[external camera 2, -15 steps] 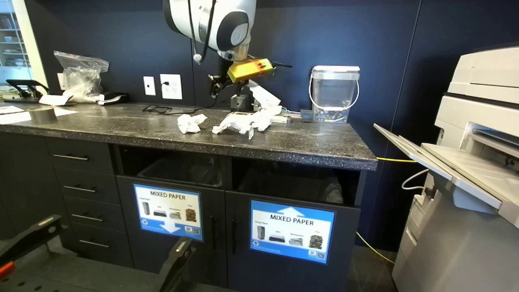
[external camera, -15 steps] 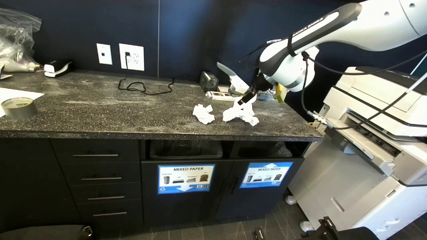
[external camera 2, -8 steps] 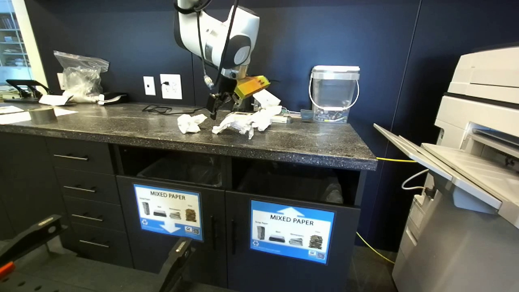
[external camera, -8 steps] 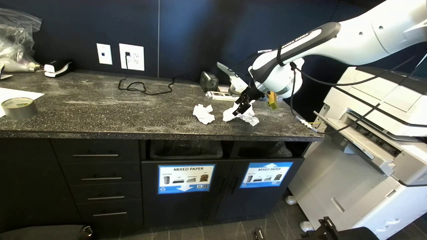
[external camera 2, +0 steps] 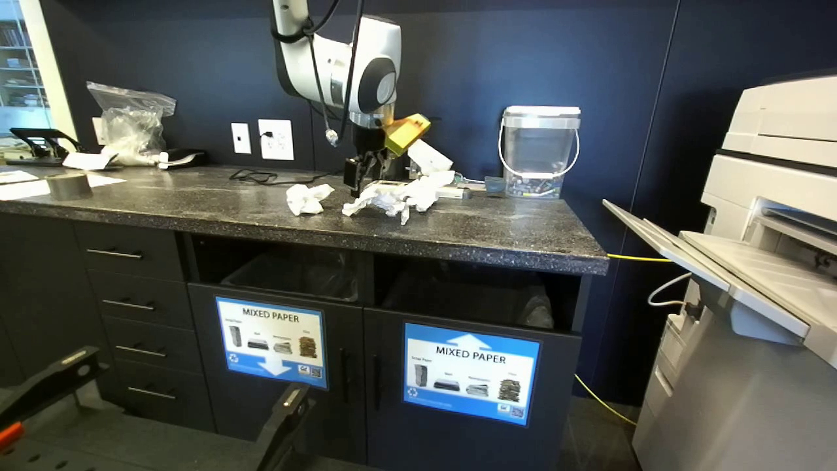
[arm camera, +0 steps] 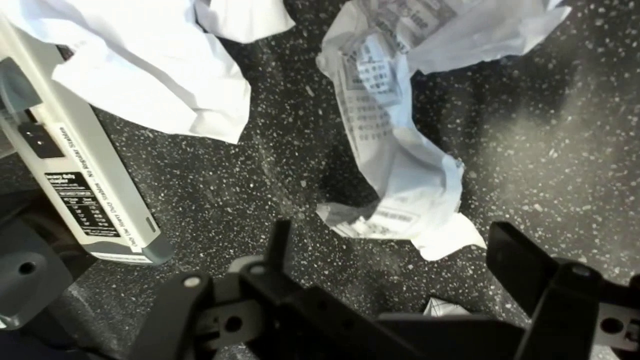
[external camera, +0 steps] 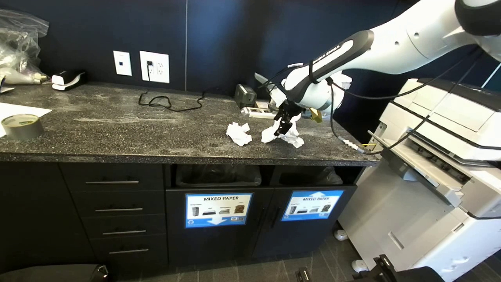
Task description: Pick up the papers on the counter and throw them in the bin
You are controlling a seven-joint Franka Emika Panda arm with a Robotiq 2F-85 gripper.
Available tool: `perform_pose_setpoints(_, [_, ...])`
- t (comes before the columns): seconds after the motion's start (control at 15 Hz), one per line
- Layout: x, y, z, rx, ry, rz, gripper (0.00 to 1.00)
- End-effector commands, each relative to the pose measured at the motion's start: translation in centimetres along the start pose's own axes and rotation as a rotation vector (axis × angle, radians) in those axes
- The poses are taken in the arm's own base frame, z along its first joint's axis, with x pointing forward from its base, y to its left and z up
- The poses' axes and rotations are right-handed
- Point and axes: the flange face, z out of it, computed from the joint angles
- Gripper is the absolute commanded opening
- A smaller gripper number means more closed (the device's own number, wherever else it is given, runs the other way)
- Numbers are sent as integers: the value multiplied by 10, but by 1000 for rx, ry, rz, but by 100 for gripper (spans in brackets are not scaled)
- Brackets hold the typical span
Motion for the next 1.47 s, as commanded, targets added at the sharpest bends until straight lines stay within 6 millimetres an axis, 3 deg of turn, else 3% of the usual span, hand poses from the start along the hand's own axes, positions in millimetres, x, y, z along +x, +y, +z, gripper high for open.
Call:
perform_pose_setpoints(0.0, [0,14,7,-5,-72,-82,100])
perform_pose_setpoints(0.73, [-6,12,39,31,-190,-170,100])
perform_pose_setpoints(0.8, [-11,15,38,31,-189,-166,75])
perform_pose_setpoints(0.87, [-14,17,38,31,-188,-161,75])
perform_pose_setpoints(1.4, [-7,13,47,39,-211,-164,14])
